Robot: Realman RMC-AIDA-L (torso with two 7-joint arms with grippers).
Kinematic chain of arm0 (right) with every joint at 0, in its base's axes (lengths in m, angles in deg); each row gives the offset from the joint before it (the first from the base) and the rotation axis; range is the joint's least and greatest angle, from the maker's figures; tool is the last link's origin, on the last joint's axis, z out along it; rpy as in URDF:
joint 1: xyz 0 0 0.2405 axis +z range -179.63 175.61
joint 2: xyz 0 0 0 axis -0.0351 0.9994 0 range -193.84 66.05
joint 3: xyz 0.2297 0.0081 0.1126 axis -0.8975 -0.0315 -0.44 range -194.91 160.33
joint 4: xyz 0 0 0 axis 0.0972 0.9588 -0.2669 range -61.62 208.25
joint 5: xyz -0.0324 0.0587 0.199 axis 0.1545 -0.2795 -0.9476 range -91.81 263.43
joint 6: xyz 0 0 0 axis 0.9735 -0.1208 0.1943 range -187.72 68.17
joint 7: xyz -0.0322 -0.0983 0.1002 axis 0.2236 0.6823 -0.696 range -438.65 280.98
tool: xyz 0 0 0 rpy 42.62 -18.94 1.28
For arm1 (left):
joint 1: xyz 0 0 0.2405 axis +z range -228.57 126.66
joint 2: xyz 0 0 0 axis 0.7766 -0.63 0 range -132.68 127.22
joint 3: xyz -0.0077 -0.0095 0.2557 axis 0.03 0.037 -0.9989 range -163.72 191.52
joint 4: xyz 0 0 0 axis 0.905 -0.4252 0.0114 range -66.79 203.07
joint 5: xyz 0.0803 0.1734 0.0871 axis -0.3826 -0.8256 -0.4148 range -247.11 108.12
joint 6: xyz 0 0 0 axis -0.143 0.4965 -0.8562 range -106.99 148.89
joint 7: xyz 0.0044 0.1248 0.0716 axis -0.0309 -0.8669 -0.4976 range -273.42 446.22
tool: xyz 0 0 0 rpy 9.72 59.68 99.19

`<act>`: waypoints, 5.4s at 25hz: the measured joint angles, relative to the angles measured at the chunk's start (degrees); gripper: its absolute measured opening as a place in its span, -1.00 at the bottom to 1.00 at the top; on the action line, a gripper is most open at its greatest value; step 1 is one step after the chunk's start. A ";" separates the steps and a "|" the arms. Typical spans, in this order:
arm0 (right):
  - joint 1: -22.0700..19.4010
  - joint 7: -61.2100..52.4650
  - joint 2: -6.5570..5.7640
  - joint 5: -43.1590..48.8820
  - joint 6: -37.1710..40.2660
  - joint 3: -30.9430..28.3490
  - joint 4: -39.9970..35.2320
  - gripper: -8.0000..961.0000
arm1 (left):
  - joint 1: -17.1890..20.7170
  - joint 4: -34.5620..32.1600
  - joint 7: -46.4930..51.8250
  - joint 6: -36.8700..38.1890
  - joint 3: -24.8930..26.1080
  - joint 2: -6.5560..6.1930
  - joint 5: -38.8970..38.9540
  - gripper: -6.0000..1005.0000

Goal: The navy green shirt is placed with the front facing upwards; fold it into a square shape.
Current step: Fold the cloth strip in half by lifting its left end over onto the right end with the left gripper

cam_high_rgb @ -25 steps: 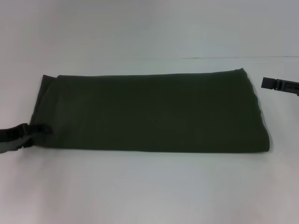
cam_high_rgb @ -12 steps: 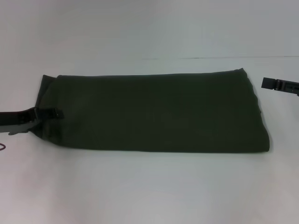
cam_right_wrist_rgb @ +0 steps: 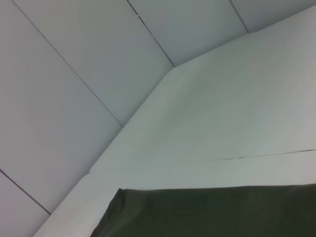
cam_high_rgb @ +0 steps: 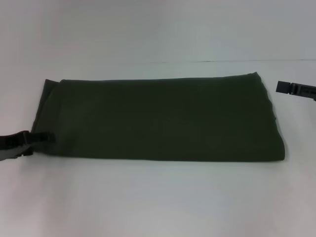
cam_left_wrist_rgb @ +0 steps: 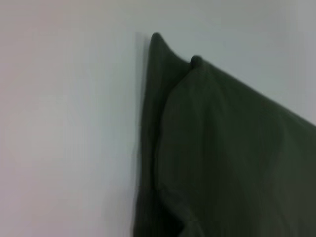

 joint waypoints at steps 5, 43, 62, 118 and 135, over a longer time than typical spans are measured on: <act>0.21 -0.02 -0.03 0.00 -0.10 0.00 0.00 0.91 | 0.05 -0.25 0.52 0.28 -0.05 -0.10 -2.20 0.74; -0.14 -0.03 -0.13 0.00 0.37 -1.41 0.00 0.91 | -4.99 2.11 0.87 -4.78 -0.32 0.11 -3.67 0.56; -0.14 -0.01 0.00 0.00 0.12 -1.41 0.00 0.91 | -4.63 0.59 2.87 -8.08 -4.68 0.55 -6.77 -0.24; 1.88 2.06 5.03 -2.12 -5.43 -0.87 3.72 0.88 | 8.86 -8.34 -13.51 10.93 20.42 -1.25 14.52 -0.99; -1.75 3.39 1.72 -1.80 -2.49 -0.98 3.27 0.86 | -9.95 29.25 -35.21 3.59 -8.78 4.70 46.28 -0.94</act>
